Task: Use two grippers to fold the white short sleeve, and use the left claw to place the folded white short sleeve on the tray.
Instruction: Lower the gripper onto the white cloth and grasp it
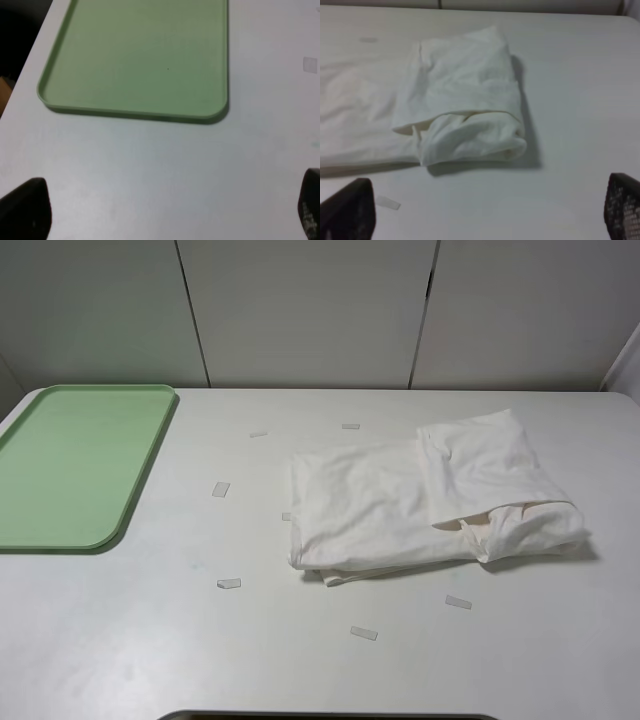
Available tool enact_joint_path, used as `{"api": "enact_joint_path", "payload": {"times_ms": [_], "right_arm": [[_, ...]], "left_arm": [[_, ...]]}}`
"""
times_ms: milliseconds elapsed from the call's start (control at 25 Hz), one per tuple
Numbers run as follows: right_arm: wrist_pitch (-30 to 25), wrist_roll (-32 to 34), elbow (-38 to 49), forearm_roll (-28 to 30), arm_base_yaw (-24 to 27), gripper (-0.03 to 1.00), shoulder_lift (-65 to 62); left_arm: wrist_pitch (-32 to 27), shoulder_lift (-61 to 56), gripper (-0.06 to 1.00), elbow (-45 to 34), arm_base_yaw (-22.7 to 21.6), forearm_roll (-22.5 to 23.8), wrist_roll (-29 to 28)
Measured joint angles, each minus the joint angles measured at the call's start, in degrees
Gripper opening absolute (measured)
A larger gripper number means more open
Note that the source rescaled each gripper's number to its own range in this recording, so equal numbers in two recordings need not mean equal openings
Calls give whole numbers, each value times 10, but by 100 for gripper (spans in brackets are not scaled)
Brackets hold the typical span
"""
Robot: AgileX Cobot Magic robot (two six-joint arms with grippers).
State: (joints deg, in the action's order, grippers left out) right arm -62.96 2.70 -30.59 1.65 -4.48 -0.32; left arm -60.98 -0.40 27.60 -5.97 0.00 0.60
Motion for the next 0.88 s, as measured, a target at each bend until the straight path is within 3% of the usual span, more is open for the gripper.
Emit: {"api": "enact_joint_path", "payload": {"times_ms": [560,880], "right_arm": [[1,0,0,-7,0,100,0],[34,0,20,-4,0,100,0]], "left_arm": [[0,0,98,0,0,0,0],[0,0,98,0,0,0,0]]}}
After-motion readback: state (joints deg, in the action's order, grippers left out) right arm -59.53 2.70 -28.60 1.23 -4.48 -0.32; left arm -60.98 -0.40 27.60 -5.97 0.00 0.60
